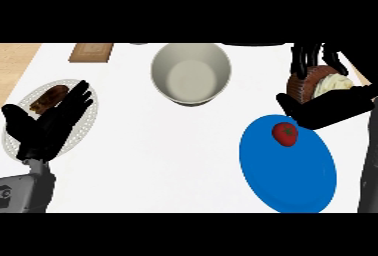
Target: Pick the cupcake from the plate and place it in the bowl
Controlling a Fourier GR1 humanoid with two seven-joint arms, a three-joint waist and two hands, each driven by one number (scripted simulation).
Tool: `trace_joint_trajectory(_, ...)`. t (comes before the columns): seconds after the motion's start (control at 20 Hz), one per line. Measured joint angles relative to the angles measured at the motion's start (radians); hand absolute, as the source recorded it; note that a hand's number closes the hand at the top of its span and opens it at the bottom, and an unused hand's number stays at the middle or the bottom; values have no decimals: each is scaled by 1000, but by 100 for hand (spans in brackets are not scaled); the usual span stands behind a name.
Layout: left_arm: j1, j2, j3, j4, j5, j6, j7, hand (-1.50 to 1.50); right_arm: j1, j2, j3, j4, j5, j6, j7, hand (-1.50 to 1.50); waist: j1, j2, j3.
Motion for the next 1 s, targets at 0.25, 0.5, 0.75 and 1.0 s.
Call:
trace_joint_trajectory(0.25, -31, -7, -7, 25, -10, 2, 0, 0, -120, 64, 57, 130, 65, -105, 32, 150, 7, 3, 0)
trace_joint_trajectory(0.5, -17, -7, -5, 40, -18, -5, -30, 0, -215, 121, 99, 293, 136, -242, 9, 150, 11, 5, 0)
trace_joint_trajectory(0.75, -23, -5, -1, 24, -6, -12, -12, 0, -302, 154, 119, 534, 218, -408, -69, 150, 19, 8, 0)
trace_joint_trajectory(1.0, -41, -1, -2, 25, 3, -23, 3, 0, -397, 169, 96, 794, 275, -559, -136, 150, 27, 12, 0)
